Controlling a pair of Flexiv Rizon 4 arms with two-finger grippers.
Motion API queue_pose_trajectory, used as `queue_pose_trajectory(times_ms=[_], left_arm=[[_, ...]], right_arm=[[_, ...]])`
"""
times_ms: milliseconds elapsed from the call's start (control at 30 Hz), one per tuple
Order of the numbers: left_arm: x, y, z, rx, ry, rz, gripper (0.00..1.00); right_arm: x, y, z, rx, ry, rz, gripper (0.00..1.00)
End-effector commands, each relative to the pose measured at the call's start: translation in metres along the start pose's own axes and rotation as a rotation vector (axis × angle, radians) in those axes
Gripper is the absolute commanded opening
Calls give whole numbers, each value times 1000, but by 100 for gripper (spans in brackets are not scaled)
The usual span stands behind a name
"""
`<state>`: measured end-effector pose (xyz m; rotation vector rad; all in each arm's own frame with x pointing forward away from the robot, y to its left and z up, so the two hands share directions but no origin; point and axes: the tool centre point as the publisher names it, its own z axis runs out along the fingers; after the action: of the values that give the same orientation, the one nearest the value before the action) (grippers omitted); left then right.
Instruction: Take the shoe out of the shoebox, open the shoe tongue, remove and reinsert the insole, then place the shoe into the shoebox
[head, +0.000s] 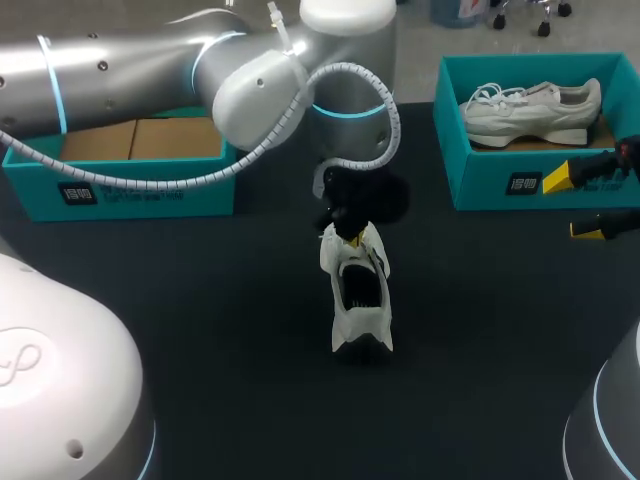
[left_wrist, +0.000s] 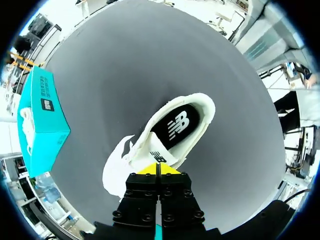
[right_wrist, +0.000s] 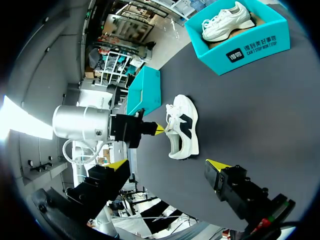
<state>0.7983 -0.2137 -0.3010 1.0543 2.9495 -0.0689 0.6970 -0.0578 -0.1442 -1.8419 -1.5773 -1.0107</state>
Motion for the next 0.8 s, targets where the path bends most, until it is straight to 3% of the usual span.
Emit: queue_pose_trajectory(times_ms=[33,233,333,500,633,733,767,800], left_arm=[[0,-1,-1,14,93,-698,0],[0,-1,-1,14,93,-698,0],[11,-17,-1,92,119,-842,0],[26,-46,3,60,61,-881,0],[37,-54,5,85,70,-924,0],[44,-62,7,53,55,-912,0],[48,-64,8,49,54,-906,5],[50,-65,9,51,61,-894,19]], right_arm=[[0,0,1,-1,-3,1,100],[0,0,1,-1,-3,1,100],[0,0,1,-1,-3,1,100],[0,0,1,-1,-3,1,100],[0,0,1,-1,-3,1,100],[0,0,1,-1,-3,1,100],[0,0,1,-1,-3,1,100],[0,0,1,-1,-3,1,100]])
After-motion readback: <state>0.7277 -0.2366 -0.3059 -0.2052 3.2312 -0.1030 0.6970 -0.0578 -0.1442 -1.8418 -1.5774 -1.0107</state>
